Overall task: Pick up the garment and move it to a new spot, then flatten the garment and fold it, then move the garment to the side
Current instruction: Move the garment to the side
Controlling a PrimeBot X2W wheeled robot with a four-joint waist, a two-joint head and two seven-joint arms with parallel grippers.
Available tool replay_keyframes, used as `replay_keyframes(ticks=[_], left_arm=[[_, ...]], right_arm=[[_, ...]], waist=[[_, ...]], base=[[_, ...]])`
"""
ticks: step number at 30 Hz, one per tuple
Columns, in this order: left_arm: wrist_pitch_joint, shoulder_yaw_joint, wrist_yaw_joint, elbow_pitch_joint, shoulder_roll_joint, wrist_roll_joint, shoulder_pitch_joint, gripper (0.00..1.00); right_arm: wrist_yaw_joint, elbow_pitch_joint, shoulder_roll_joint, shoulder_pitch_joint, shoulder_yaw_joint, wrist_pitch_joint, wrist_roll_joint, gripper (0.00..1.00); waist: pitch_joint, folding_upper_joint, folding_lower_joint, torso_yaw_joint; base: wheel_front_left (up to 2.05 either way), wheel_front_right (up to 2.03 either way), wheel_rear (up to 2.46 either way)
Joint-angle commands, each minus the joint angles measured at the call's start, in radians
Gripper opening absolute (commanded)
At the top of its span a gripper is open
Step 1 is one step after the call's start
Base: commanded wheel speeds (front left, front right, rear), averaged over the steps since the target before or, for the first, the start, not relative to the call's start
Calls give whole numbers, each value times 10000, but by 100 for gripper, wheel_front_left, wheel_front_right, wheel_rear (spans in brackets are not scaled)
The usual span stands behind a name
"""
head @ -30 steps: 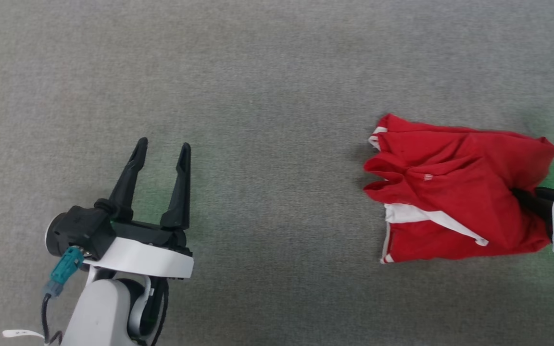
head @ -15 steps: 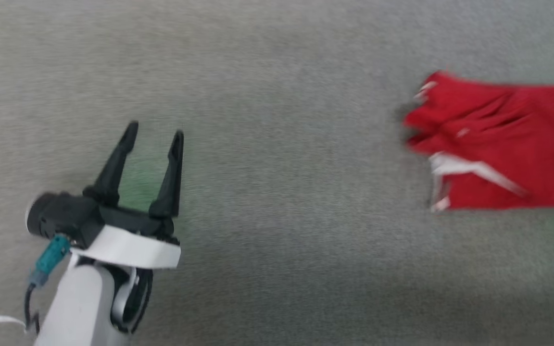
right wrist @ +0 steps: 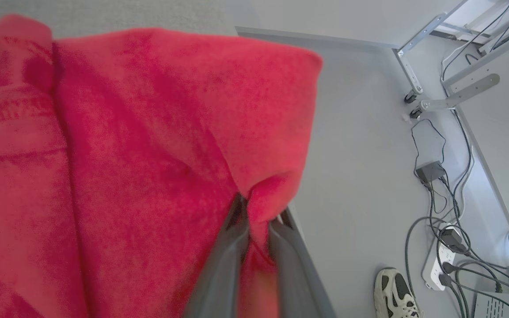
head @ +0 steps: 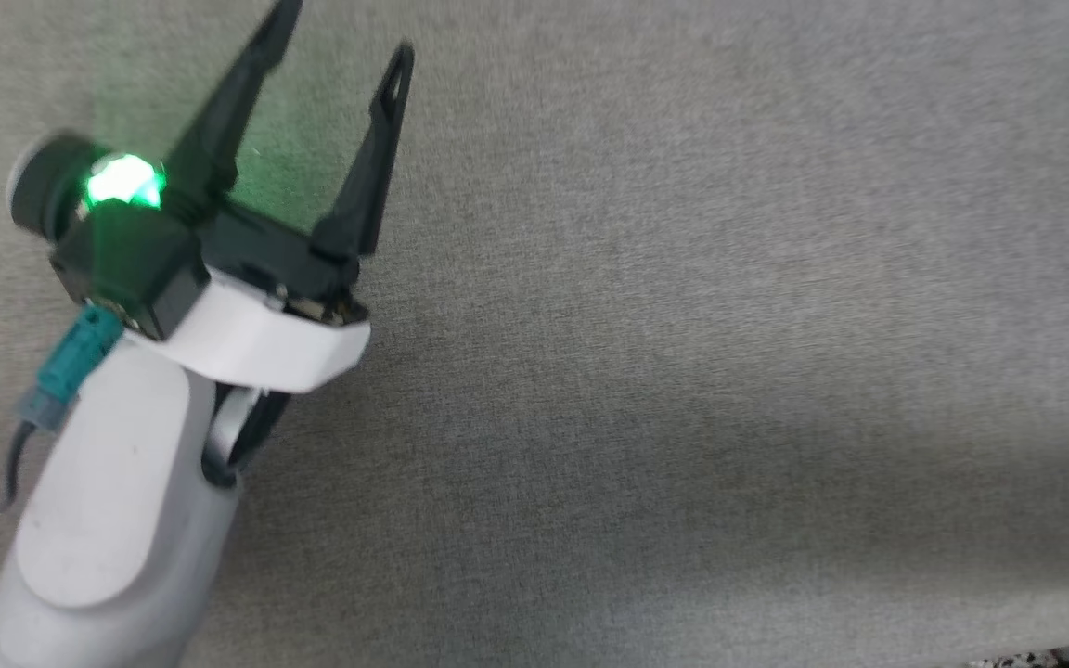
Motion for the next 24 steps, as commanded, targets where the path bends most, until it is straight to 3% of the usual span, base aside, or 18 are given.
replay_keyframes(ticks=[1,18,19,20,24], left_arm=[[-48,-34,10,-37,54,72,-214,100],[-28,-369,17,-64,547,134,-1220,100],[-28,-377,17,-31,520,122,-1186,100],[-28,-369,17,7,481,118,-1124,100],[-30,-266,17,86,242,125,-854,100]], right_arm=[[-4,193,56,-306,-93,-149,-154,0],[-4,3600,798,-3448,-88,-1829,-2556,0],[-4,3711,844,-3553,-69,-1939,-2589,33],[-4,3804,895,-3594,-34,-2009,-2627,100],[-6,4013,940,-3557,203,-2239,-2788,100]], waist=[[399,0,0,-49],[1123,0,0,72],[1059,0,0,89],[968,0,0,113],[556,0,0,221]], base=[[0,0,0],[0,0,0],[0,0,0],[0,0,0],[0,0,0]])
